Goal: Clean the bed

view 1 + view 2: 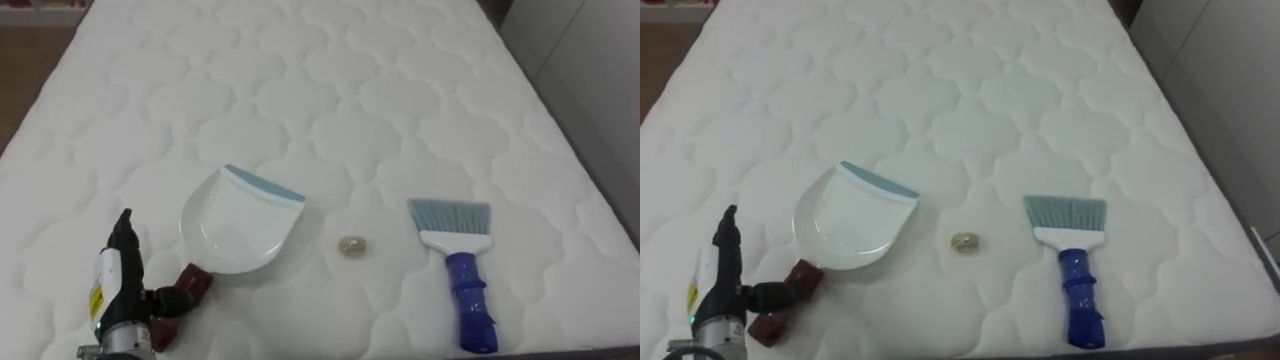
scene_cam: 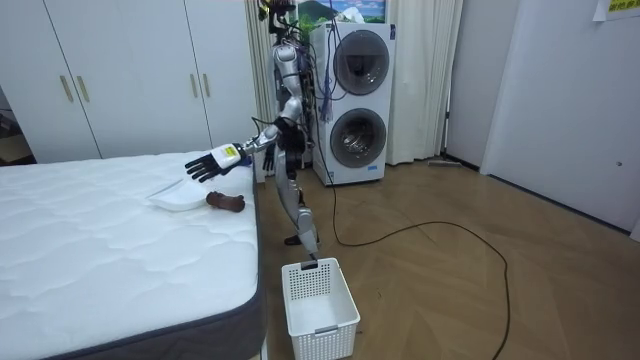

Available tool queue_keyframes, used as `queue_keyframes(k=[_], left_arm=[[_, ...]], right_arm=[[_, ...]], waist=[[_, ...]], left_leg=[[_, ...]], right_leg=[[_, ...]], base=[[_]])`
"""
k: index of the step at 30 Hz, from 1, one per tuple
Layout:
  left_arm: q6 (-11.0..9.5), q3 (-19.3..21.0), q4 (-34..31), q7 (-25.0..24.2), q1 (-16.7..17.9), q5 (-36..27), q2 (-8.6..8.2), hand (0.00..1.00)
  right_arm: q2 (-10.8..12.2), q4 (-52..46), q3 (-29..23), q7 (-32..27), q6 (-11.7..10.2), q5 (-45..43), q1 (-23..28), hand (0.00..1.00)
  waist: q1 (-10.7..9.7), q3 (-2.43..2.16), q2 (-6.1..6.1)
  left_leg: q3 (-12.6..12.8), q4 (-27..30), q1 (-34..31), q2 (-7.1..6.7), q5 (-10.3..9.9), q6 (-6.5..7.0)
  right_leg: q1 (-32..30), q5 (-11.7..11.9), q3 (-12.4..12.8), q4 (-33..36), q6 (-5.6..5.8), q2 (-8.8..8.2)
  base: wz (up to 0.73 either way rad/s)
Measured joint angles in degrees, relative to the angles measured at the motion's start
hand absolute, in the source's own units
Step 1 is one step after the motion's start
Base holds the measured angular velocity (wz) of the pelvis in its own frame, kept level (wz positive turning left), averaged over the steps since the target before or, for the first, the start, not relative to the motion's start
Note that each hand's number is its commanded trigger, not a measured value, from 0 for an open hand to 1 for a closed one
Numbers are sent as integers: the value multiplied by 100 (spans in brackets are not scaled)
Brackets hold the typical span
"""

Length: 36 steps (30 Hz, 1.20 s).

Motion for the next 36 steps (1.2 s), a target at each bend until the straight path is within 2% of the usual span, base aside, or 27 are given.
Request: queue_keyframes(k=[6, 12, 17, 20, 27, 36], left_arm=[[1, -309, 359, 126, -48, -13, 56, 0], [3, -430, 965, 129, -281, -56, 59, 0], [-11, -429, 1256, 136, -612, -236, 84, 0], [-10, -474, 1691, 135, -812, -263, 92, 0], [-12, -544, 1977, 133, -885, -362, 93, 0], [-28, -515, 2342, 134, -1084, -364, 104, 0]], right_arm=[[-2, -6, 11, -5, 11, 292, -39, 0], [-18, 10, 11, -6, 16, 383, -136, 0], [-42, 46, 91, -6, 23, 411, -226, 0], [-84, 75, 242, -5, 23, 421, -353, 0], [-100, 212, 357, -5, 24, 389, -499, 0], [-99, 333, 460, -6, 15, 379, -656, 0]], waist=[[-126, -6, 10], [-265, 22, 64], [-261, 25, 77], [-273, 26, 100], [-268, 37, 114], [-265, 47, 105]], left_leg=[[-20, 86, -303, -3, 1, 1], [-53, 92, -459, -2, 6, 3], [-68, 118, -649, -1, 18, 3], [-52, 116, -730, 0, 18, 4], [-53, 110, -798, 2, 18, 4], [-54, 107, -946, -1, 18, 4]], right_leg=[[-267, 15, -35, 38, -13, -13], [-407, 19, -75, 39, -19, -16], [-632, 23, -126, 101, -24, -21], [-730, 23, -142, 113, -24, -24], [-789, 23, -279, 105, -24, -36], [-947, 23, -283, 121, -24, -42]], base=[[1], [2], [-1], [-3], [0], [0]])
